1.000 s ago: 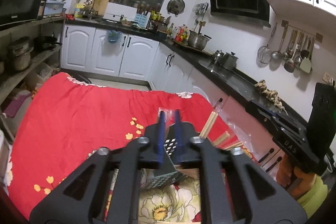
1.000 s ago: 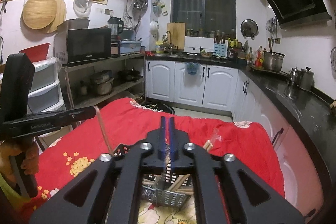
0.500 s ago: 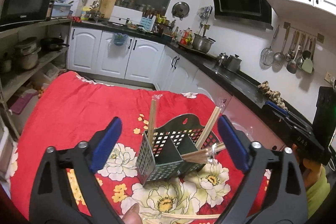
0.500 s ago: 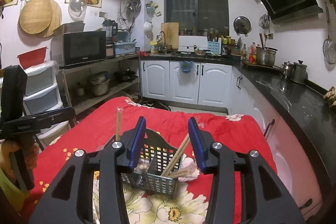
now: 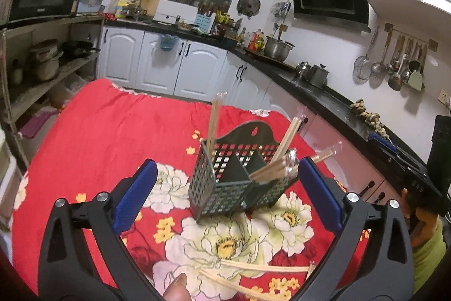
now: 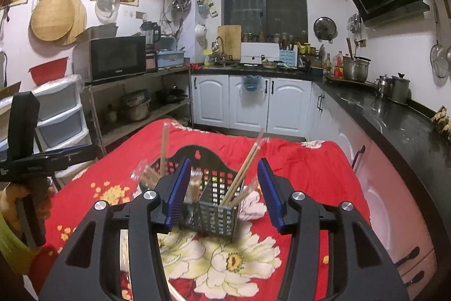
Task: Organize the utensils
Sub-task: 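Withdraw both open tools back toward the chopstick pile, then close the left tool on a wrapped chopstick while the right tool grasps another, then lift the left tool's chopstick to the caddy while the right tool carries its chopstick there, then open the left tool over the caddy while the right tool releases its chopstick inside, then withdraw both open tools back from the caddy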
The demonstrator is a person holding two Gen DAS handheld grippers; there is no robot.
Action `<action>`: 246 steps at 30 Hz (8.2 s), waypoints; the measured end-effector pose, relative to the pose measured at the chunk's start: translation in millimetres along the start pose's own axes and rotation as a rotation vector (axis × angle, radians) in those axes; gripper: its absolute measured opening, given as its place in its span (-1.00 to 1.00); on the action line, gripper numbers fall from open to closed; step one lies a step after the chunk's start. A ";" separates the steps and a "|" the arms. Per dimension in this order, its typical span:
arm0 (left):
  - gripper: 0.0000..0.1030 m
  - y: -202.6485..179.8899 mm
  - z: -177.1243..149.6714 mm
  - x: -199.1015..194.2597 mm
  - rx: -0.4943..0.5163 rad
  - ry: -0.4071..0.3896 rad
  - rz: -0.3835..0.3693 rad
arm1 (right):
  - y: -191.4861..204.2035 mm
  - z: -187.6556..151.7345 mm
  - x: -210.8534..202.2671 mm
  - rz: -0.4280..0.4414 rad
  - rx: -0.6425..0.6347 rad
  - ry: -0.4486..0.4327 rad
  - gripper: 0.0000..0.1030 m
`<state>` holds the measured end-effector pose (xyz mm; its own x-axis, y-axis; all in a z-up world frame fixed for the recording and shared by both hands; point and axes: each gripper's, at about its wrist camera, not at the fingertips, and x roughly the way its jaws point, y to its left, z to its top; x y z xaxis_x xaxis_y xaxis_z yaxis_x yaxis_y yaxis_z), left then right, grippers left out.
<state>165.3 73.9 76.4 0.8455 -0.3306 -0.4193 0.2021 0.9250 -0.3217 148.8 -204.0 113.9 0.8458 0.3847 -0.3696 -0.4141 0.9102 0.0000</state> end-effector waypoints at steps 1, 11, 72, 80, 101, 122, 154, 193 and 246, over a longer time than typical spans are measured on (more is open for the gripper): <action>0.79 1.2 -4.2 -0.1 -0.006 0.007 0.000 | 4.3 -1.6 0.2 0.001 -0.006 0.004 -0.08; 0.79 13.8 -34.8 2.3 -0.042 0.083 0.014 | 30.5 -28.2 6.7 0.047 -0.052 0.074 -0.08; -1.00 30.2 -59.7 39.9 -0.107 0.332 -0.112 | 76.3 -62.8 78.1 0.289 -0.110 0.326 -0.89; -1.00 -26.3 -22.7 17.7 -0.007 0.236 -0.198 | 39.0 -25.0 32.1 0.257 -0.039 0.169 -0.89; -1.00 -115.5 67.2 -14.5 0.139 0.012 -0.319 | -21.9 35.4 -22.8 0.113 0.075 -0.169 -0.89; -1.00 -111.7 171.9 -6.8 0.069 -0.159 -0.292 | -37.2 96.1 5.9 0.064 0.096 -0.287 -0.89; -1.00 -61.8 161.7 21.8 0.086 -0.119 -0.170 | -18.0 81.9 89.8 0.008 0.089 -0.332 -0.89; 0.57 -16.1 55.1 29.6 0.042 -0.026 0.028 | -36.8 33.7 46.3 -0.033 0.137 -0.230 0.43; 0.80 -85.1 -149.0 -36.2 0.191 -0.080 0.210 | 30.0 -155.2 -74.9 -0.227 0.064 -0.245 0.88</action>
<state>43.9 -20.8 -7.5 0.9134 -0.1193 -0.3893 0.1014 0.9926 -0.0663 20.9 -229.3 -2.6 0.9730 0.1890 -0.1321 -0.1900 0.9818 0.0047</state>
